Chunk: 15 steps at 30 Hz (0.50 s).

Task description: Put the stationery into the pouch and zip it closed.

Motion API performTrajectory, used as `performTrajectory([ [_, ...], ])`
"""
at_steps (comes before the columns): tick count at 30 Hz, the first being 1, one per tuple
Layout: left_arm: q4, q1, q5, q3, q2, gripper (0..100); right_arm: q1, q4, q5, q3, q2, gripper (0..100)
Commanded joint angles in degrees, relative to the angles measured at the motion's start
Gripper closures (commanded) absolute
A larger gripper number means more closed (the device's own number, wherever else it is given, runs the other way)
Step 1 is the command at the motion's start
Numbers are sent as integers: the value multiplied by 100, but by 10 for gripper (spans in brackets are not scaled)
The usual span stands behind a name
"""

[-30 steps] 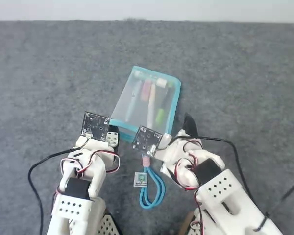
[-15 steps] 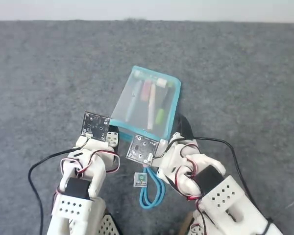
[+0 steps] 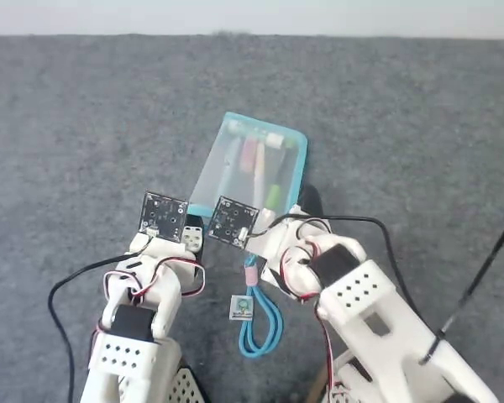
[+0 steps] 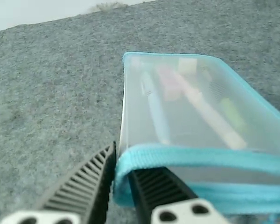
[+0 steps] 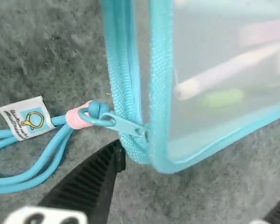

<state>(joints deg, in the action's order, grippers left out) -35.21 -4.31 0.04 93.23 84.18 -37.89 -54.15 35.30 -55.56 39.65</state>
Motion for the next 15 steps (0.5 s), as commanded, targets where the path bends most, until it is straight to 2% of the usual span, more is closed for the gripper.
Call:
performTrajectory([
  [1,-9,9,26,-444,53,988,66,277,264,316,-101,511],
  [4,-9,9,26,-444,53,988,92,558,237,343,-330,535],
  [11,-9,9,26,-444,53,988,75,743,-220,818,-620,822],
  [15,-9,9,26,-444,53,988,84,708,-413,1090,-620,913],
])
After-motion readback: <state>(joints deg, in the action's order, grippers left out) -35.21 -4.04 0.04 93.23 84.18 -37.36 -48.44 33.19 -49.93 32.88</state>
